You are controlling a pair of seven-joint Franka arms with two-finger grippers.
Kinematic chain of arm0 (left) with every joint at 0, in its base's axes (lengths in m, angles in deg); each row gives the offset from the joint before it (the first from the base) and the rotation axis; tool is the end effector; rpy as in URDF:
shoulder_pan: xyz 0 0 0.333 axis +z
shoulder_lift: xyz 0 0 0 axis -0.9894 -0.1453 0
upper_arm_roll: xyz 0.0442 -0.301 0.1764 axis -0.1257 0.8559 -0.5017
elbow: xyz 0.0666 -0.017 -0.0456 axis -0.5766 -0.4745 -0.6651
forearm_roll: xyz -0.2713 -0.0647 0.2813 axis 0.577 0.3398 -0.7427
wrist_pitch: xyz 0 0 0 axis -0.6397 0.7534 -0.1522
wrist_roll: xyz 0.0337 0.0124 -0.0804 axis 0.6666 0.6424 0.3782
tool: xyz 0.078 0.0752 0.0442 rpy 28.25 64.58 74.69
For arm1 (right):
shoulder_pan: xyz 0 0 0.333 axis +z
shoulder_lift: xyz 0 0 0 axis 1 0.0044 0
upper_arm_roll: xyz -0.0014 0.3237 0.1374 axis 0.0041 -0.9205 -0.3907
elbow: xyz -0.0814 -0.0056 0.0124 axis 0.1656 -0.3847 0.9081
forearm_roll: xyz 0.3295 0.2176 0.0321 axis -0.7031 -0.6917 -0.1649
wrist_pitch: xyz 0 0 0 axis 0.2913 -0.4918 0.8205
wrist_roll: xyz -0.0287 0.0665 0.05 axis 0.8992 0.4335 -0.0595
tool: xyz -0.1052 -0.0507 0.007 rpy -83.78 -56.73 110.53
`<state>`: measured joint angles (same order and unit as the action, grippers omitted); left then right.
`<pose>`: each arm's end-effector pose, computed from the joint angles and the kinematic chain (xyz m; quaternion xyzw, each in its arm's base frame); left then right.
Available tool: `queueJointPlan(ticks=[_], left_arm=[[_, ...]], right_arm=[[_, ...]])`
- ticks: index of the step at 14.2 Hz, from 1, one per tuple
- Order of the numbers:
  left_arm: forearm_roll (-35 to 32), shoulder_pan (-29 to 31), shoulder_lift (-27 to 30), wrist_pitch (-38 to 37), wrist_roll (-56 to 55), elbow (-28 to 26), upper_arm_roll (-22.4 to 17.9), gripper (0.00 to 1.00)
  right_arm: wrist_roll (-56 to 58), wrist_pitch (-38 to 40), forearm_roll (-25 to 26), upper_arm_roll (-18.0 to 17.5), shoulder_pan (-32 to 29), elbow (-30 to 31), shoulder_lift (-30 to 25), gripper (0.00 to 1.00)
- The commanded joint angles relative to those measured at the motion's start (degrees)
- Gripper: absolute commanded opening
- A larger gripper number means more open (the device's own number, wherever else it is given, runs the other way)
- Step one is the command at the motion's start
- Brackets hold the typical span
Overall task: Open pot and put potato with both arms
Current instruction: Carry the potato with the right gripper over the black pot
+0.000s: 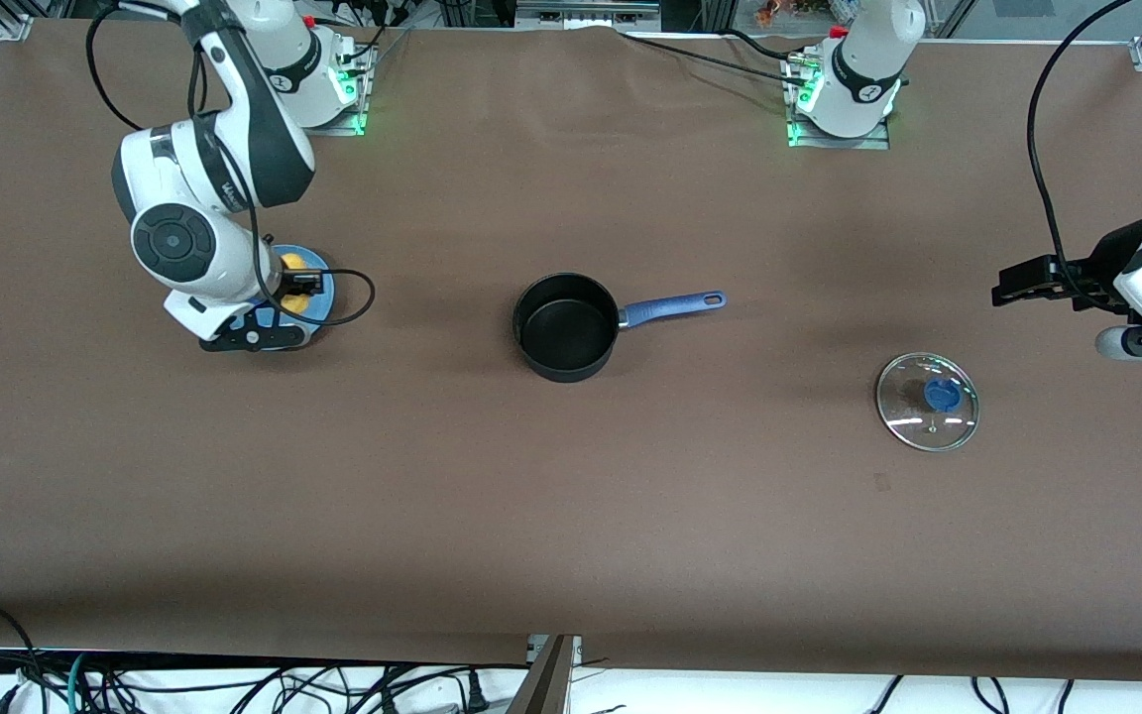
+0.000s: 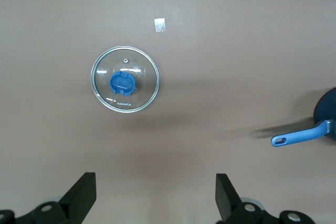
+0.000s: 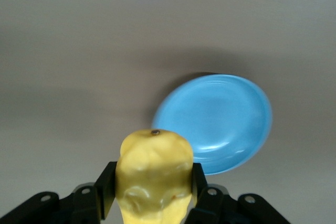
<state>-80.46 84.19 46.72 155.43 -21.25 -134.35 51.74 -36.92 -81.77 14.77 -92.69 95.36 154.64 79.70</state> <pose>0.6200 0.0065 0.5840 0.9961 0.0011 -0.0824 0.0312 0.5566 0.1654 0.3900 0.9884 0.0404 -0.1376 0.0497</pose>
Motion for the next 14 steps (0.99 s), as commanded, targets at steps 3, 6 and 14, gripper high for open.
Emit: queueJointPlan(ticks=[3,6,14], left_arm=[[-1.23,0.18,0.52,-0.90,-4.31,0.41,1.85,1.00],[-1.32,0.26,0.60,-0.98,-5.02,0.41,2.11,1.00],[-1.32,0.27,0.43,-0.90,-4.93,0.41,1.94,1.00]], right_arm=[[-12.64,2.99,-6.41,-0.27,8.34,-15.12,8.81,0.30],[-24.59,2.20,-8.27,-0.18,15.29,-24.86,17.06,0.29],[-36.05,-16.34,-8.01,-0.18,25.85,-32.46,29.48,0.22]])
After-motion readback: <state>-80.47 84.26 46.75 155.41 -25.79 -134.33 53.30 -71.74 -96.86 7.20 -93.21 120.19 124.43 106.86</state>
